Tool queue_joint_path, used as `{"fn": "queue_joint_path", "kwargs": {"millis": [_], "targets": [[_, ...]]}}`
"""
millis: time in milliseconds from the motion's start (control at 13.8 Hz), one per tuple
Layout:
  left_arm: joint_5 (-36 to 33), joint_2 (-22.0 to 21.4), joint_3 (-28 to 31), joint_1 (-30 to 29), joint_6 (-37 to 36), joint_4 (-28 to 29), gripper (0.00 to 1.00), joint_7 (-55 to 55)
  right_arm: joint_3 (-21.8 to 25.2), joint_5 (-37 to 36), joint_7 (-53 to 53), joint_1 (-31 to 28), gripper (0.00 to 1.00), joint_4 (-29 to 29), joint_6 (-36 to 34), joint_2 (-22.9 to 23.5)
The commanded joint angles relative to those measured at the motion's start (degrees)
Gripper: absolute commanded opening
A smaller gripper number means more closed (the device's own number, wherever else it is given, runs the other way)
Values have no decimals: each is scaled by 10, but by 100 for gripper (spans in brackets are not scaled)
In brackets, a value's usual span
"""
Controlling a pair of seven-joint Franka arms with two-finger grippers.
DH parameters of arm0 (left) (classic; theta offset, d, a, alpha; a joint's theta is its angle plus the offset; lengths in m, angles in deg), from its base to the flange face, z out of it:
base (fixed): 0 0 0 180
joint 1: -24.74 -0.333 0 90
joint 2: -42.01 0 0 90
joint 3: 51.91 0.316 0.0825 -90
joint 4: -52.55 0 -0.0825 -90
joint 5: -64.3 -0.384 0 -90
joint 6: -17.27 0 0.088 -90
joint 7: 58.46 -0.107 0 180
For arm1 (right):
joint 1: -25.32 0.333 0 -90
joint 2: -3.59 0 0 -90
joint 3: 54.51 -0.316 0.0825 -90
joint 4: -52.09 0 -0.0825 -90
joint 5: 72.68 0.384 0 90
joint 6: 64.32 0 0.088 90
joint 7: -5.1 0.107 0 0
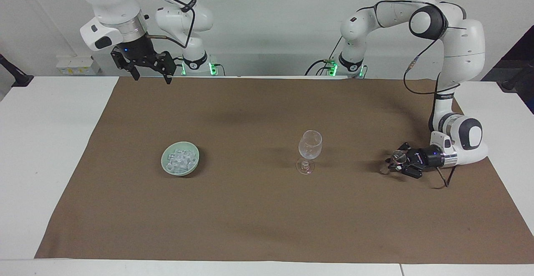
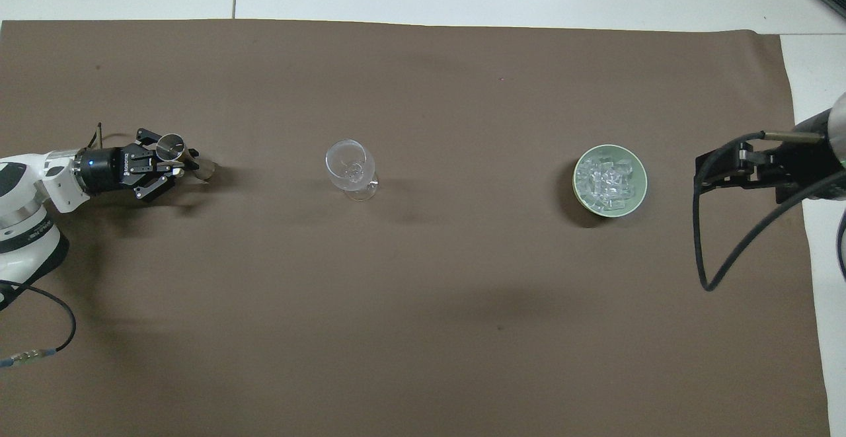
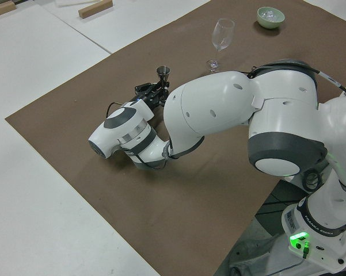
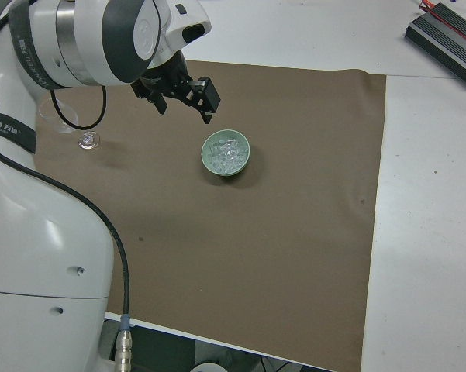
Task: Pour wine and add ice with both arms
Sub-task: 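Grasp the metal shot cup with the left gripper and lift it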
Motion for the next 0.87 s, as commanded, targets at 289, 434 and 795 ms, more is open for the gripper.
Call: {"fn": "queue_joint_path", "kwargs": {"millis": [289,434,795], "targets": [[-3,-69,-34,13,-26,-21,0,5,-2,12,-11,-7,100,9,-4,5],[-14,-85,-32,39,-26,-20,0,10,-2,12,-11,-7,100,9,-4,5],[-12,-127,-31,75,-1,-3,0,61,-2,13,-11,-6,100,9,-4,5]]}}
